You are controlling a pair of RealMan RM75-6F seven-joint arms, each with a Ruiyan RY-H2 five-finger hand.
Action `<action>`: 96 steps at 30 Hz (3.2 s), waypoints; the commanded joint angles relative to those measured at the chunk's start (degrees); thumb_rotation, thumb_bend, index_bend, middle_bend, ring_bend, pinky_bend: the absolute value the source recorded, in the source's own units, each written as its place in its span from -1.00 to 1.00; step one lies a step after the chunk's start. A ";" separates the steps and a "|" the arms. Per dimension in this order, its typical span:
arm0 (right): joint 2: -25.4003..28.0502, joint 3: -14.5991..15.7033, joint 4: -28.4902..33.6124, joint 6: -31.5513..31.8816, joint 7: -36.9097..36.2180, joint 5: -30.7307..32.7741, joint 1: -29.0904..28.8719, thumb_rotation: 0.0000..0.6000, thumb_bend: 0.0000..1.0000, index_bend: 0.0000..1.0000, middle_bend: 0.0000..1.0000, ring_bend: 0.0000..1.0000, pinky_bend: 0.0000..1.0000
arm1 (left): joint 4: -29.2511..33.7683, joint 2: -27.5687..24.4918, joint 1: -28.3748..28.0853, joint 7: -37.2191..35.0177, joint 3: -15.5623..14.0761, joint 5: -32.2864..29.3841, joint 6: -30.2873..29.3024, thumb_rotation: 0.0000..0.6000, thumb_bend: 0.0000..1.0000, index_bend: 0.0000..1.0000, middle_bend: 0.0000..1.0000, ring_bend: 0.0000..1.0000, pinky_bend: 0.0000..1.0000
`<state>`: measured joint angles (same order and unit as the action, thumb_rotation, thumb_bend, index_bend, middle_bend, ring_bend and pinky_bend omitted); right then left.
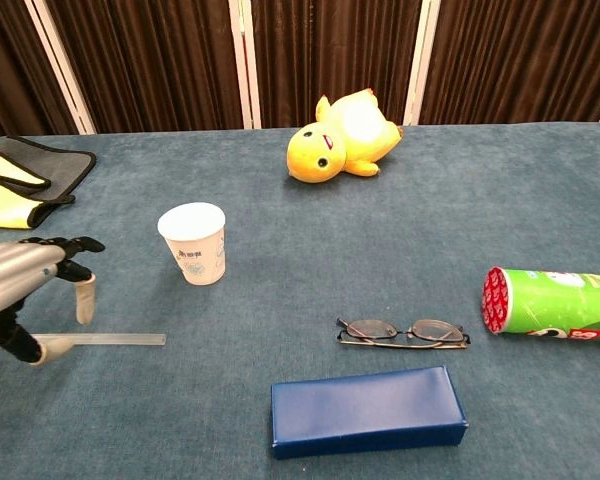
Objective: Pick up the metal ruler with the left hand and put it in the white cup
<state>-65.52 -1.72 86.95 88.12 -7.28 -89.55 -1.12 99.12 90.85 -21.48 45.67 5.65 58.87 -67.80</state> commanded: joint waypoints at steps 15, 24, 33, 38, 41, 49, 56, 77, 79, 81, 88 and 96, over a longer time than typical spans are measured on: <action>0.04 0.04 -0.11 -0.03 -0.27 -0.05 -0.03 1.00 -0.85 -1.00 -1.00 -1.00 -1.00 | -3.43 3.85 -3.41 2.46 0.42 -6.19 -0.95 1.00 -0.23 -0.01 -1.00 -1.00 -1.00; 0.09 0.06 -0.08 -0.09 -0.32 -0.04 -0.06 1.00 -0.85 -1.00 -1.00 -1.00 -1.00 | -5.28 5.20 -4.34 2.49 -0.53 -6.97 -1.62 1.00 -0.23 0.03 -1.00 -1.00 -1.00; 0.09 0.06 -0.08 -0.07 -0.29 -0.02 -0.05 1.00 -0.85 -1.00 -1.00 -1.00 -1.00 | -5.98 5.71 -4.70 1.59 -1.22 -6.84 -2.32 1.00 -0.15 0.10 -1.00 -1.00 -1.00; 0.08 0.07 -0.09 -0.04 -0.29 -0.04 -0.03 1.00 -0.85 -1.00 -1.00 -1.00 -1.00 | -6.16 5.78 -4.81 1.18 -1.69 -6.79 -2.45 1.00 -0.14 0.11 -1.00 -1.00 -1.00; 0.07 0.06 -0.09 -0.07 -0.28 -0.01 -0.05 1.00 -0.85 -1.00 -1.00 -1.00 -1.00 | -5.82 5.60 -4.83 0.55 -1.77 -6.42 -2.65 1.00 -0.13 0.11 -1.00 -1.00 -1.00; 0.06 0.04 -0.10 -0.08 -0.24 0.03 -0.05 1.00 -0.85 -1.00 -1.00 -1.00 -1.00 | 0.04 2.39 -4.60 -2.51 -0.94 -3.30 -4.47 1.00 -0.13 0.11 -1.00 -1.00 -1.00; -0.01 0.05 -0.01 0.05 0.03 -0.02 0.00 1.00 -0.85 -1.00 -1.00 -1.00 -1.00 | 11.14 -2.04 -3.80 -13.76 5.13 -2.13 -5.62 1.00 -0.13 0.11 -1.00 -1.00 -1.00; 0.43 0.11 -0.01 -0.60 -1.21 0.03 -0.29 1.00 -0.85 -1.00 -1.00 -1.00 -1.00 | 7.98 1.71 -9.88 -41.74 21.70 -16.47 5.37 1.00 -0.13 0.12 -0.99 -1.00 -1.00; 0.43 0.11 -0.04 -0.60 -1.19 0.01 -0.31 1.00 -0.85 -1.00 -1.00 -1.00 -1.00 | 6.88 2.40 -10.36 -42.89 21.62 -15.51 5.57 1.00 -0.13 0.12 -0.98 -1.00 -1.00; 0.43 0.10 -0.04 -0.63 -1.22 0.04 -0.33 1.00 -0.85 -1.00 -1.00 -1.00 -1.00 | 5.57 3.17 -10.86 -44.55 21.73 -14.43 5.91 1.00 -0.13 0.12 -0.98 -1.00 -1.00; 0.43 0.07 0.01 -0.70 -1.14 0.10 -0.38 1.00 -0.85 -1.00 -1.00 -1.00 -1.00 | 3.04 4.20 -12.11 -47.61 21.95 -13.49 7.71 1.00 -0.14 0.12 -0.98 -1.00 -1.00; 0.46 0.03 0.07 -0.80 -1.12 0.20 -0.44 1.00 -0.85 -1.00 -1.00 -1.00 -1.00 | 0.38 4.64 -12.69 -51.62 20.74 -13.10 10.97 1.00 -0.14 0.12 -0.98 -1.00 -1.00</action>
<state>-65.06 -1.68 87.02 87.32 -8.40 -89.34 -1.55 100.14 95.48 -34.10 -5.07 26.86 45.53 -57.74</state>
